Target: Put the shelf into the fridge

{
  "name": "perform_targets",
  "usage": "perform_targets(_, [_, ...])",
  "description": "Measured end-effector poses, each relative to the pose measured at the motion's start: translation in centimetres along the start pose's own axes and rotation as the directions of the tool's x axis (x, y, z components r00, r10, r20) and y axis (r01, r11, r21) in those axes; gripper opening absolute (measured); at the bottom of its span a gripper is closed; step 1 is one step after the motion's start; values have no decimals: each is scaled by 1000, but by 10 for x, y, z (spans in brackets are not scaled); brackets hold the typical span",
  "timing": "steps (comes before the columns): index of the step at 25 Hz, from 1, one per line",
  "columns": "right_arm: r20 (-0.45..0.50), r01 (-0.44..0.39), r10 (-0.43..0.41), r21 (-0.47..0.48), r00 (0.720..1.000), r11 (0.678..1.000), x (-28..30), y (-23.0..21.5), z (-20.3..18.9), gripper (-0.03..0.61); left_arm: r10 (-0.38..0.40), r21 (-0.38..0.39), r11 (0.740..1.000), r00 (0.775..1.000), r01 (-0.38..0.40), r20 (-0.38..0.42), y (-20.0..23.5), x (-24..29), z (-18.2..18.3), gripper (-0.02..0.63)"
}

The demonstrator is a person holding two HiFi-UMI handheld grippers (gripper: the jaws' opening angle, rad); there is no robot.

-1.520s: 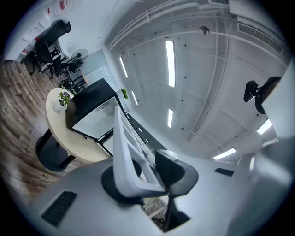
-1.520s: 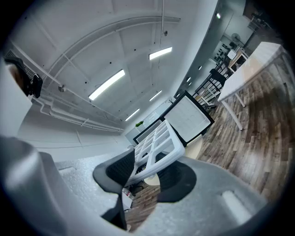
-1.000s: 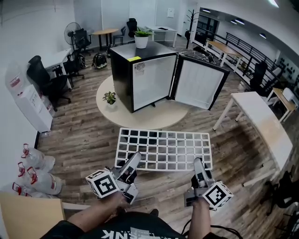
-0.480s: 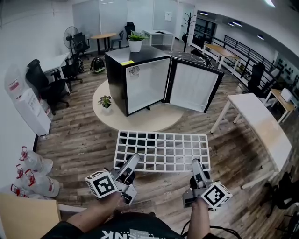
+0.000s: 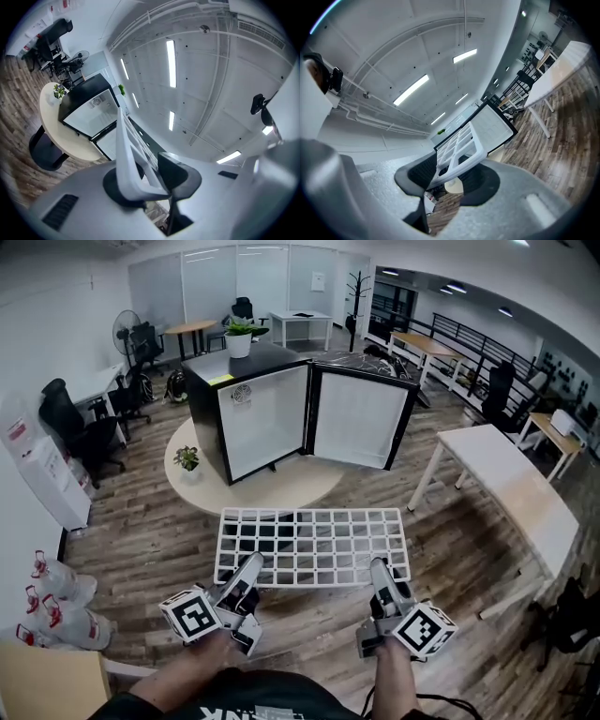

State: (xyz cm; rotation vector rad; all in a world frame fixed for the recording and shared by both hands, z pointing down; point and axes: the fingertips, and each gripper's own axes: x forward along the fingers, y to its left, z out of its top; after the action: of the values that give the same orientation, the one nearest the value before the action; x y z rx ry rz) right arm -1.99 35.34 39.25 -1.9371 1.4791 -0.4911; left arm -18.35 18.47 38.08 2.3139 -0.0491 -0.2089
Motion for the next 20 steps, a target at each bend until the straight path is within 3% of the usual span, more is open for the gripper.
perform_targets(10, [-3,-1,1,21,1000,1000,-2,-28,10,144,12,14,1000,1000,-11,-24,-2,26,-16,92])
perform_targets(20, [6,40,-40,-8,999,999,49,-39,18,144,-21,-7,1000,999,21,-38,36,66,15,92])
